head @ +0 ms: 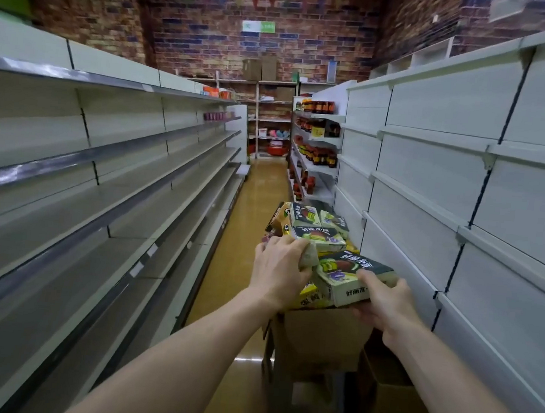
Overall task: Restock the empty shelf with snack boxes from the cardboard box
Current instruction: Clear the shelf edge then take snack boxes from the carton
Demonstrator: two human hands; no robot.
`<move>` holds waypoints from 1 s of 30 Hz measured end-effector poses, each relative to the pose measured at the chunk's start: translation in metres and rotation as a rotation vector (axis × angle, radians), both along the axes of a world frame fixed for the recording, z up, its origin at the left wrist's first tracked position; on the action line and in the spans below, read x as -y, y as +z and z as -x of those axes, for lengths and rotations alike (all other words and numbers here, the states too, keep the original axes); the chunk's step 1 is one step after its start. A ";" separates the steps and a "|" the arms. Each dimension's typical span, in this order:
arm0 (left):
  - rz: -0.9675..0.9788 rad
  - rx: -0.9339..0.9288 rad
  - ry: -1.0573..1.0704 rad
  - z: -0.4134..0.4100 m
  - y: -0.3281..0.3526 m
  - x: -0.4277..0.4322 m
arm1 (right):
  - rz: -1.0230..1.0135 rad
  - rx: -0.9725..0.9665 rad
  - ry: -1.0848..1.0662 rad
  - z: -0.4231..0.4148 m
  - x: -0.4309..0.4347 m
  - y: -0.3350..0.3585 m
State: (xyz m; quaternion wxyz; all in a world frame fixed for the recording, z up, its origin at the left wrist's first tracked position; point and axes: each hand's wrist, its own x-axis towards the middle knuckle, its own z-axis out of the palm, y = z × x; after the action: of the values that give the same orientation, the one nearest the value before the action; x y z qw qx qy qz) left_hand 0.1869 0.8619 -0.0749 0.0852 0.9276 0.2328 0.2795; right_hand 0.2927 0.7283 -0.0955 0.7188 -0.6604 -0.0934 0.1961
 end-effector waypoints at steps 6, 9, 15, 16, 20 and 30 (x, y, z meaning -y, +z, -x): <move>-0.036 -0.023 0.002 -0.097 0.000 -0.083 | -0.014 -0.024 -0.009 -0.099 -0.081 -0.009; -0.051 -0.033 0.008 -0.144 0.004 -0.121 | -0.020 -0.043 -0.002 -0.145 -0.120 -0.006; -0.061 -0.085 -0.028 -0.217 -0.006 -0.181 | -0.036 -0.080 0.002 -0.209 -0.182 -0.012; -0.064 -0.096 -0.038 -0.227 -0.009 -0.190 | -0.032 -0.086 -0.005 -0.217 -0.191 -0.015; -0.119 -0.123 -0.102 -0.266 -0.019 -0.229 | -0.005 -0.111 -0.052 -0.247 -0.224 -0.027; -0.282 -0.174 -0.336 -0.333 -0.043 -0.325 | -0.035 -0.203 -0.177 -0.283 -0.293 -0.050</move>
State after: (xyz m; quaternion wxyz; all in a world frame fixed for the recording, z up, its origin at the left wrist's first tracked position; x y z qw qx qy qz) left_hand 0.5196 1.1865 -0.1175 -0.0201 0.9766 0.0403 0.2102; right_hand 0.5756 1.0209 -0.1458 0.7505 -0.6301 0.0350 0.1961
